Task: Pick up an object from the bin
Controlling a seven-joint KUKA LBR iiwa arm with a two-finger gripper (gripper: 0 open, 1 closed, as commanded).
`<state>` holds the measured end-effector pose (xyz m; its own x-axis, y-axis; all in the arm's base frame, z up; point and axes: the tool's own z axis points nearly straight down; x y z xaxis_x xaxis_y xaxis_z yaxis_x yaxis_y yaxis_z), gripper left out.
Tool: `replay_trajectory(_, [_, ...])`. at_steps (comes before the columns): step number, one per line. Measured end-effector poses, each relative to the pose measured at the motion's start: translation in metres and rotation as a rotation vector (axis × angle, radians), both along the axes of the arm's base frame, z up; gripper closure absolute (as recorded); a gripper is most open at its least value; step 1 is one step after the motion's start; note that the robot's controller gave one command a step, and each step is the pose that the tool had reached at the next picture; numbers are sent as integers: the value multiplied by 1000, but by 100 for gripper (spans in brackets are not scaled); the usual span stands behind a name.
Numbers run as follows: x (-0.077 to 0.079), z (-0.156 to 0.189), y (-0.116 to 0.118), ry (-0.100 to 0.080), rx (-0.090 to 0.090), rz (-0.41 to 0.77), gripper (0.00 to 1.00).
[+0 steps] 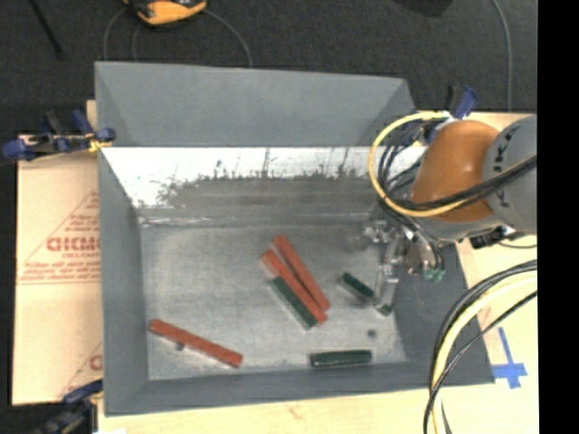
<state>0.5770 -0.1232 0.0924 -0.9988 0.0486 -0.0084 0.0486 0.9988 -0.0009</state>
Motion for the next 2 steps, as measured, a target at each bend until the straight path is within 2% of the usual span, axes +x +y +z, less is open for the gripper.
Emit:
replay_trajectory(1, [0,4,-7,8,0,0,0])
replay_trajectory(2, [-13,12,-16,2,1,-60,0])
